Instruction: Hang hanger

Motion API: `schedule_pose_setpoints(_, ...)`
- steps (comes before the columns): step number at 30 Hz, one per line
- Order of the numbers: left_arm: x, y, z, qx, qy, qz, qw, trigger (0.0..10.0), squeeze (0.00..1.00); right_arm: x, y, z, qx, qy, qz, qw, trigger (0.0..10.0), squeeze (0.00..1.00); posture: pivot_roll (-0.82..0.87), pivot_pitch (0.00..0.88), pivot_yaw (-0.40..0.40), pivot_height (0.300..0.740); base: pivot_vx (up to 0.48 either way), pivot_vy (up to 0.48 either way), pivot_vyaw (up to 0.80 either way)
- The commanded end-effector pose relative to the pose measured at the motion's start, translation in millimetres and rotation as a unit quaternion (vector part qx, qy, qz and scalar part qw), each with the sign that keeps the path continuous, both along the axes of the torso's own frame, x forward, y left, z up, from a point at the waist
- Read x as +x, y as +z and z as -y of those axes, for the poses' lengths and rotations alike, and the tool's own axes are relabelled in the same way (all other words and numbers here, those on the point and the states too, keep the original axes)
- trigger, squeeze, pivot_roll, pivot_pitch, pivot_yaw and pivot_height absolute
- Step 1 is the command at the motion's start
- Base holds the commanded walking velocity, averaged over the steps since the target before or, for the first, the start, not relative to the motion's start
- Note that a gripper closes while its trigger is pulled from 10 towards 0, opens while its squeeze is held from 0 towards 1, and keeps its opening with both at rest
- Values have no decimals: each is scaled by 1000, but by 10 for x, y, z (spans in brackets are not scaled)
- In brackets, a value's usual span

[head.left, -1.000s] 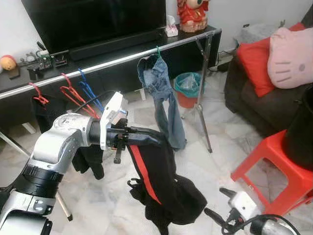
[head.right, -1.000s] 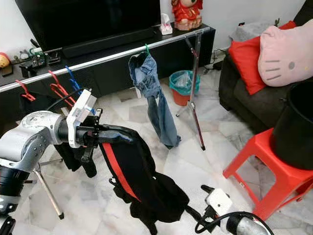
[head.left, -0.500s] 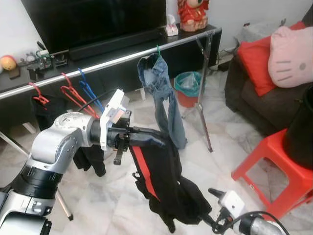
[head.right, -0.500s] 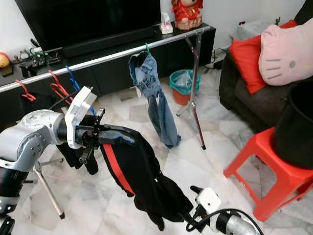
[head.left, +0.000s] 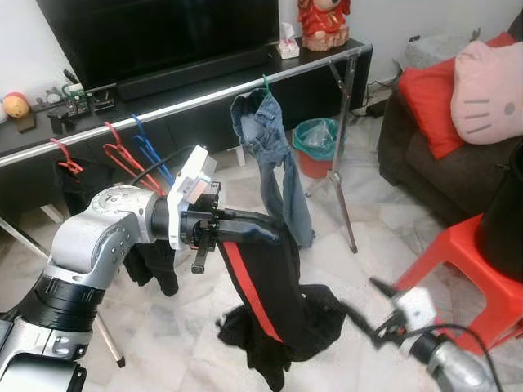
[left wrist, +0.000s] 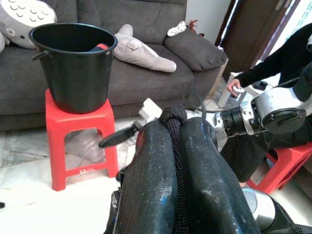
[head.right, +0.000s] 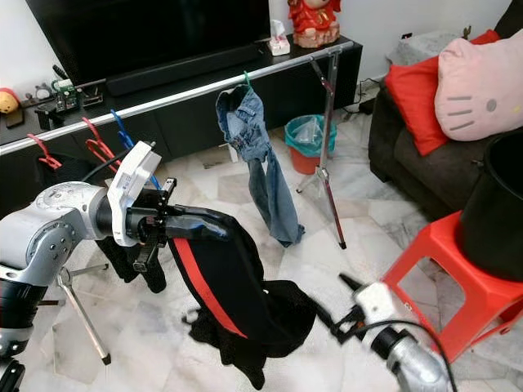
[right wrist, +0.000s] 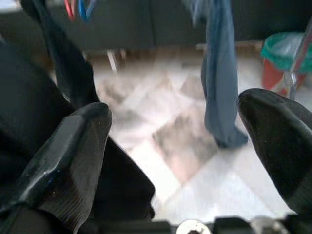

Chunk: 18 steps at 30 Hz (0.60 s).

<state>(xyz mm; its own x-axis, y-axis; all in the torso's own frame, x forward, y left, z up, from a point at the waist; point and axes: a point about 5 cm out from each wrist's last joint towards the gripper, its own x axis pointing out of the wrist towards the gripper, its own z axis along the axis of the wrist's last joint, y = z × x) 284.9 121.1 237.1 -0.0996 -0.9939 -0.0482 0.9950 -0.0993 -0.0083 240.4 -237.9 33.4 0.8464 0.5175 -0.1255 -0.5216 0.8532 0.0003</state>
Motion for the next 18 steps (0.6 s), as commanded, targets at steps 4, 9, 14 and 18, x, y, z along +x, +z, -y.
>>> schedule_pose_setpoints(4, 2, 65, -12, -5, 1, 10, 1000, 10000, 0, -21, -7, -58, 16, 24, -8, 1000, 10000, 0, 90, 17, 150, 740, 0, 0, 0)
schedule_pose_setpoints(9, 4, 67, -21, -5, 4, 11, 1000, 10000, 0, -166, -99, -120, 34, 83, -52, 995, 10000, 0, 94, 14, 147, 740, 0, 0, 0)
schedule_pose_setpoints(14, 6, 69, -28, -5, 6, 11, 1000, 10000, 0, -220, -86, -87, 41, 95, -65, 992, 10000, 0, 90, 12, 147, 740, 0, 0, 0)
schedule_pose_setpoints(18, 7, 62, -25, -6, 6, 12, 1000, 10000, 0, -316, -91, 6, 38, 119, -91, 988, 10000, 0, 87, 11, 147, 740, 0, 0, 0)
